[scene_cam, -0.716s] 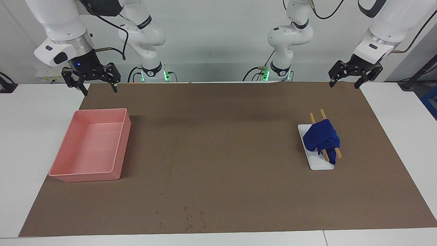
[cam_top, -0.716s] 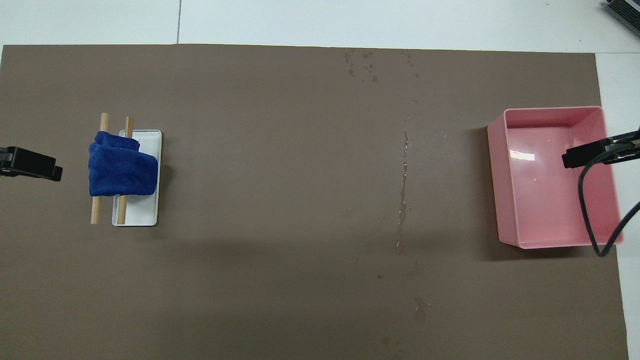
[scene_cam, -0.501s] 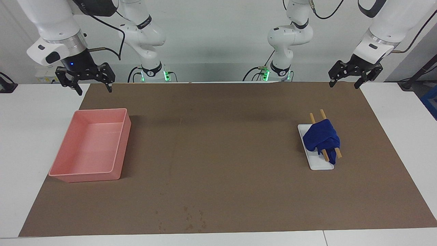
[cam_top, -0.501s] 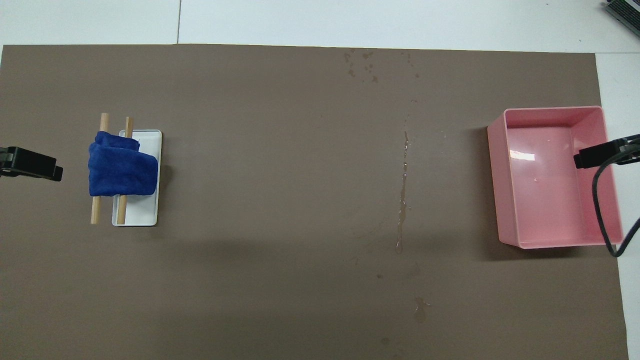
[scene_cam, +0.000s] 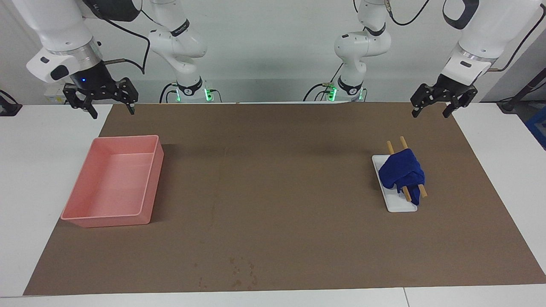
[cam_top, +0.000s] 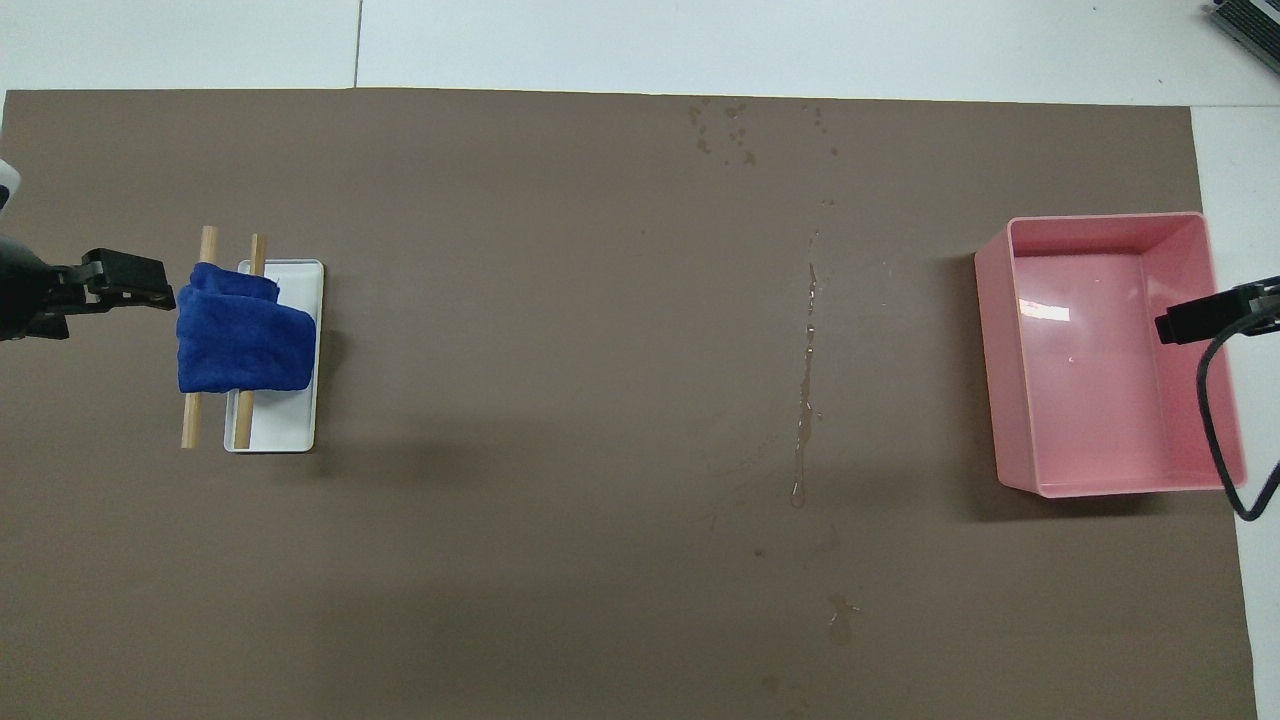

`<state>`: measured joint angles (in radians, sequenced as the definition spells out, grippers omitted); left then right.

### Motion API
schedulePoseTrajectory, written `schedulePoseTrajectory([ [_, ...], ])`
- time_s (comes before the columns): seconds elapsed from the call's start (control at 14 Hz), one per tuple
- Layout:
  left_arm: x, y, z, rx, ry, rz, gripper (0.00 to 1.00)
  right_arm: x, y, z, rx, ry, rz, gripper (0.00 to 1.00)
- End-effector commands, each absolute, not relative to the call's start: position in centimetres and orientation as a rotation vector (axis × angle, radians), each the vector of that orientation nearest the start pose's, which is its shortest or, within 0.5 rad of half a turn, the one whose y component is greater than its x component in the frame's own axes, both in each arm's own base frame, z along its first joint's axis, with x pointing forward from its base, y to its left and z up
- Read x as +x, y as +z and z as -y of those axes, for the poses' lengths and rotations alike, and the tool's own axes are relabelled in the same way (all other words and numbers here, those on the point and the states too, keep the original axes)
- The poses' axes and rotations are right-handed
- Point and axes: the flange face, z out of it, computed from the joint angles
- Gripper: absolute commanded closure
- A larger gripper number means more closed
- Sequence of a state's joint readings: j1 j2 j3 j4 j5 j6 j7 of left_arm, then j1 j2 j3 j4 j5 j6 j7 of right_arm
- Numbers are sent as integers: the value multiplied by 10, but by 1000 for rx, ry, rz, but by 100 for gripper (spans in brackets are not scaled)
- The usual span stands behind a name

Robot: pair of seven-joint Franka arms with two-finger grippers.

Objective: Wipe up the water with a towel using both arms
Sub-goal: 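Reach the left gripper to the blue towel on the white tray, then grasp the blue towel with the left gripper while the right gripper advances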

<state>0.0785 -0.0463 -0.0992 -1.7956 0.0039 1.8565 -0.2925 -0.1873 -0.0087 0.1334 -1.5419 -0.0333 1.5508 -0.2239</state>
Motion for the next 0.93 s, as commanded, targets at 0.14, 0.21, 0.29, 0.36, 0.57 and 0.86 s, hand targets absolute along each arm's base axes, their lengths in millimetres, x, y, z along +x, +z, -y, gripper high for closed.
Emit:
schedulePoseTrajectory([
  [0.14,587,482,34,-2800,-220,1090,0,543,644,28,-3150,-13,331,0],
  [0.21,589,470,34,-2770,-227,1175,0,543,645,25,-3143,-17,408,0],
  [0.29,585,461,32,-2769,-233,1173,0,543,645,25,-3130,-18,499,0],
  [0.36,584,458,28,-2762,-267,1150,0,543,645,24,-3117,-14,578,0],
  [0.57,580,441,29,-2869,-325,798,0,542,647,21,-3050,-14,872,0],
  [0.86,572,425,27,-2895,-314,679,7,542,646,11,-2906,-13,1278,0],
])
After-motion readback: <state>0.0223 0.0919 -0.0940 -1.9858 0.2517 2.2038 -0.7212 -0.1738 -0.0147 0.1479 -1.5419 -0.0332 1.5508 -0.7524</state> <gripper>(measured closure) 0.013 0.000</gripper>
